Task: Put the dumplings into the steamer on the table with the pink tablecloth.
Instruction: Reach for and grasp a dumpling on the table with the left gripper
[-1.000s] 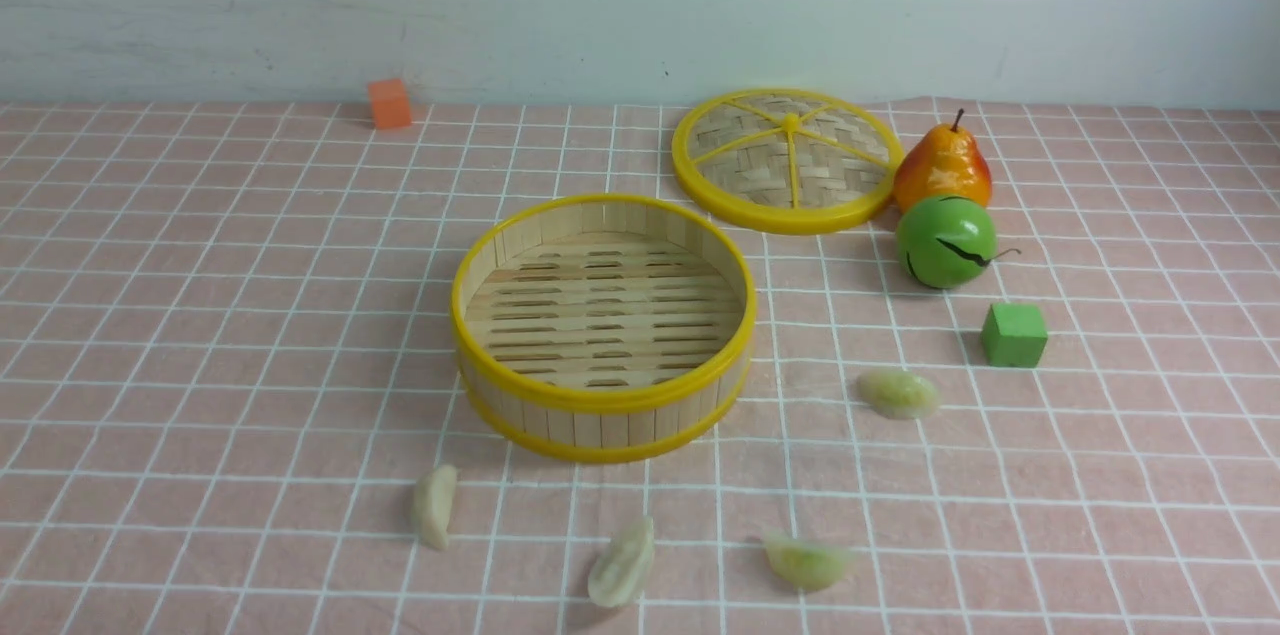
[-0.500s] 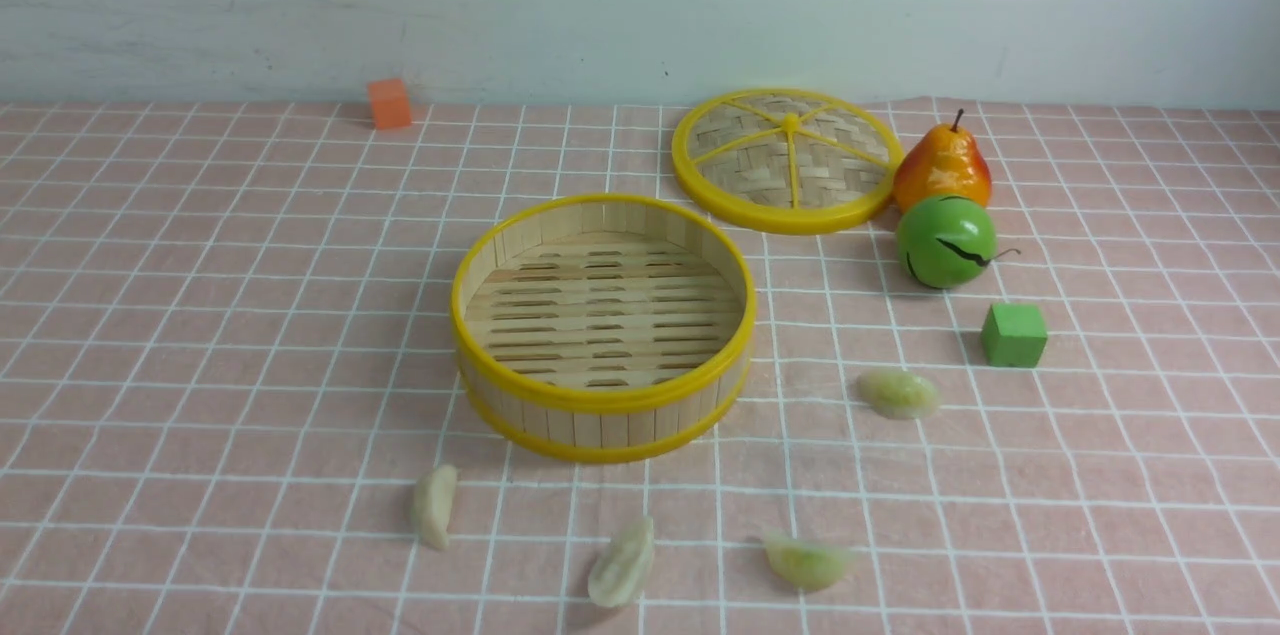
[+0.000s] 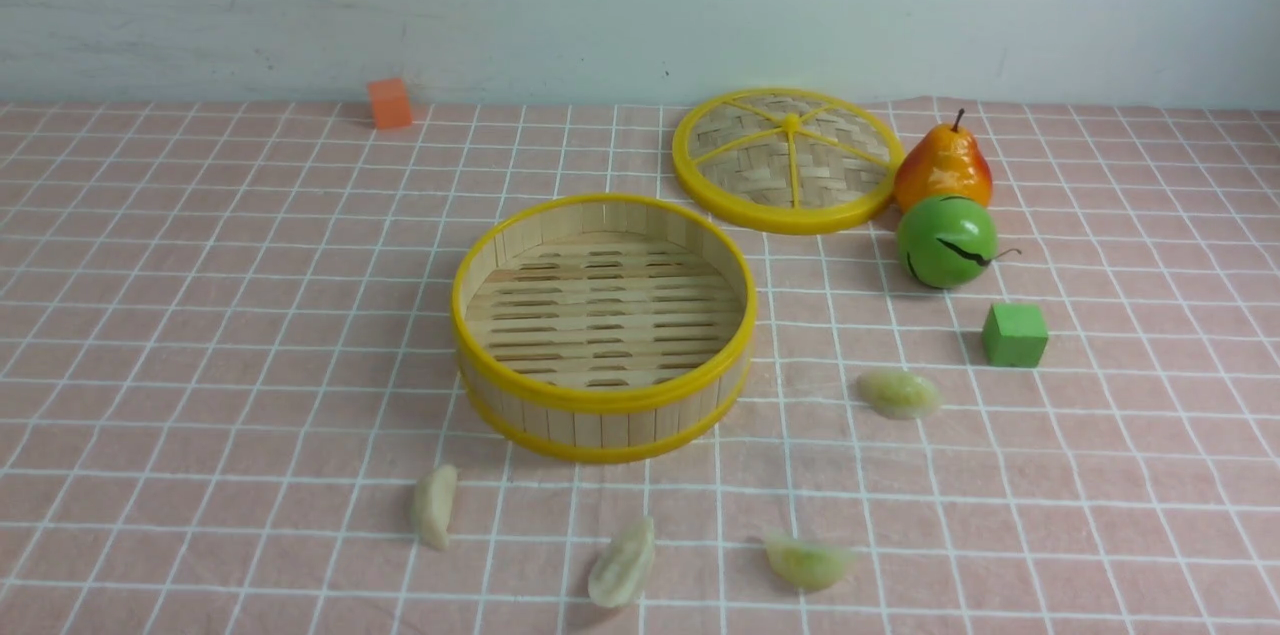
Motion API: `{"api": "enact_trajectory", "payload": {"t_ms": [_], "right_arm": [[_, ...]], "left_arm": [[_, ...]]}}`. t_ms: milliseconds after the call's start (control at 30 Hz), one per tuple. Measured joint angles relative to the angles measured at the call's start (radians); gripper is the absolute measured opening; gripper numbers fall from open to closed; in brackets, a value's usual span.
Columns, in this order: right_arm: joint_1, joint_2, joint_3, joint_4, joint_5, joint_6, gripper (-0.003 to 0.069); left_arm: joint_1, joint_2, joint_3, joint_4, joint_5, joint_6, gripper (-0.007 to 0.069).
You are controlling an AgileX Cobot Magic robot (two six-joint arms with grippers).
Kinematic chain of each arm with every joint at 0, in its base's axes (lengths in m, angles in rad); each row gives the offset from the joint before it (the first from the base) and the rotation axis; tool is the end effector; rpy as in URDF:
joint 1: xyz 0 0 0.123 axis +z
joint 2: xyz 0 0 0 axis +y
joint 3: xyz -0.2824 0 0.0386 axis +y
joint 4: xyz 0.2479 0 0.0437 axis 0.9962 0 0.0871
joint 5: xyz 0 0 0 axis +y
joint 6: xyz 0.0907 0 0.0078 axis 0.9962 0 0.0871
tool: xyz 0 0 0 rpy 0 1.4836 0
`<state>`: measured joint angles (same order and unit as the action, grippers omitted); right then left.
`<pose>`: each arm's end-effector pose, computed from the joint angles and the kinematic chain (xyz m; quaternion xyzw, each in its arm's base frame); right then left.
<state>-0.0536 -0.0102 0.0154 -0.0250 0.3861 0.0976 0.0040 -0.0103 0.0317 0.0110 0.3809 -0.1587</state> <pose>0.0520 -0.0037 0.1738 0.0543 0.8042 0.0024 0.5919 0.0525 0.0006 0.1687 -0.0628 0.8068 -0.0408 0.5860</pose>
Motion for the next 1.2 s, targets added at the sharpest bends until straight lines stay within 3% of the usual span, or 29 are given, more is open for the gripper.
{"api": "enact_trajectory", "payload": {"t_ms": [667,767,800,833,867,967,1100,1200], "right_arm": [[0.0,0.0,0.0,0.025,0.001,0.0,0.024],[0.0,0.0,0.0,0.132,0.001,0.0,0.024],[0.0,0.0,0.0,0.248,0.006,0.006,0.024],[0.0,0.0,0.0,0.31,0.01,0.018,0.024],[0.0,0.0,0.0,0.343,0.012,0.021,0.024],[0.0,0.0,0.004,0.655,0.04,0.082,0.024],[0.0,0.0,0.009,0.904,0.056,0.096,0.024],[0.0,0.0,0.009,0.977,0.054,0.074,0.024]], "left_arm": [[0.0,0.0,0.0,-0.026,-0.032,-0.011,0.0237],[0.0,0.0,0.0,-0.186,-0.11,-0.101,0.0237],[0.0,0.0,0.0,-0.363,-0.161,-0.212,0.0237],[0.0,0.0,0.0,-0.473,-0.178,-0.283,0.0237],[0.0,0.0,0.0,-0.495,-0.186,-0.298,0.0237],[0.0,0.0,0.0,-0.878,-0.251,-0.515,0.0237],[0.0,0.0,0.0,-1.022,-0.299,-0.514,0.0237],[0.0,0.0,0.0,-1.049,-0.307,-0.485,0.0237]]}}
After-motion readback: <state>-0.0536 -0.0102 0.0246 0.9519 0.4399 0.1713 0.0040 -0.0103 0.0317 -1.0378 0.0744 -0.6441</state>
